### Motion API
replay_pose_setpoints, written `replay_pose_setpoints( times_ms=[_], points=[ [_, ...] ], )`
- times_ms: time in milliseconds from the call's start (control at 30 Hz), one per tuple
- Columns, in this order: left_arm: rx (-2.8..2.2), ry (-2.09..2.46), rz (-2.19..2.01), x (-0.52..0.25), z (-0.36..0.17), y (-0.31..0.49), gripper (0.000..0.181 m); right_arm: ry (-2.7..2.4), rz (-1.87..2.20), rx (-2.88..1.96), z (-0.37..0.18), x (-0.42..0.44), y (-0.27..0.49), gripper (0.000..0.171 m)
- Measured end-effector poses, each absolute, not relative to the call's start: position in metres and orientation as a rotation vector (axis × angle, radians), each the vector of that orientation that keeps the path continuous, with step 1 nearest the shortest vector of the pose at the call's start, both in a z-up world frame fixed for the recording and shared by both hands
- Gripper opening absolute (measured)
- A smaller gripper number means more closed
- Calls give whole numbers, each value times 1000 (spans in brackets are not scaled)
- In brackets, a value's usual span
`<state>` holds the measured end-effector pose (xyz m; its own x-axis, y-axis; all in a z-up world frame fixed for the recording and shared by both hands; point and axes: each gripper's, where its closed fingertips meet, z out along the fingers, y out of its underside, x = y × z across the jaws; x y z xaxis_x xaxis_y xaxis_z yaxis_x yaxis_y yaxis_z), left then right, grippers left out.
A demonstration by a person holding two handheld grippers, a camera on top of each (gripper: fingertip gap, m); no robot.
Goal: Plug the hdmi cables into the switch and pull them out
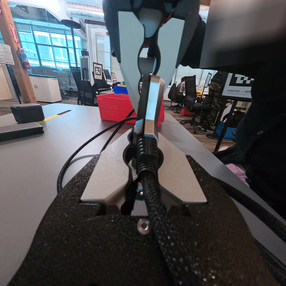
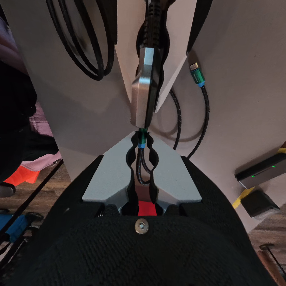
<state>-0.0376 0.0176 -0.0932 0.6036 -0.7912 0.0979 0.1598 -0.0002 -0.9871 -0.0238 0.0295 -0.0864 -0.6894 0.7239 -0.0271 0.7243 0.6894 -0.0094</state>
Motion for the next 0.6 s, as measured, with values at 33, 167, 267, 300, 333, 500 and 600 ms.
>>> replay_pose_setpoints(
  times_ms=[33,167,267,300,333,500,600],
  points=[
    [-1375,592,-823,-37,-93,17,21,2869,-30,1225,-87,-23,28,8],
    [-1386,611,-801,-35,-95,17,21,2868,-53,1216,-90,-22,28,8],
    [-1388,612,-785,-34,-96,18,21,2883,-135,1206,-90,-24,27,8],
    [-1387,608,-787,-33,-95,18,21,2890,-164,1198,-91,-24,26,7],
    [-1391,606,-781,-33,-96,19,21,2907,-177,1181,-91,-24,27,7],
    [-1447,642,-722,-28,-105,23,20,2950,-243,1152,-102,-20,32,9],
    [-1462,648,-544,-38,-108,31,20,3086,-375,1226,-105,-32,43,11]
  ],
)
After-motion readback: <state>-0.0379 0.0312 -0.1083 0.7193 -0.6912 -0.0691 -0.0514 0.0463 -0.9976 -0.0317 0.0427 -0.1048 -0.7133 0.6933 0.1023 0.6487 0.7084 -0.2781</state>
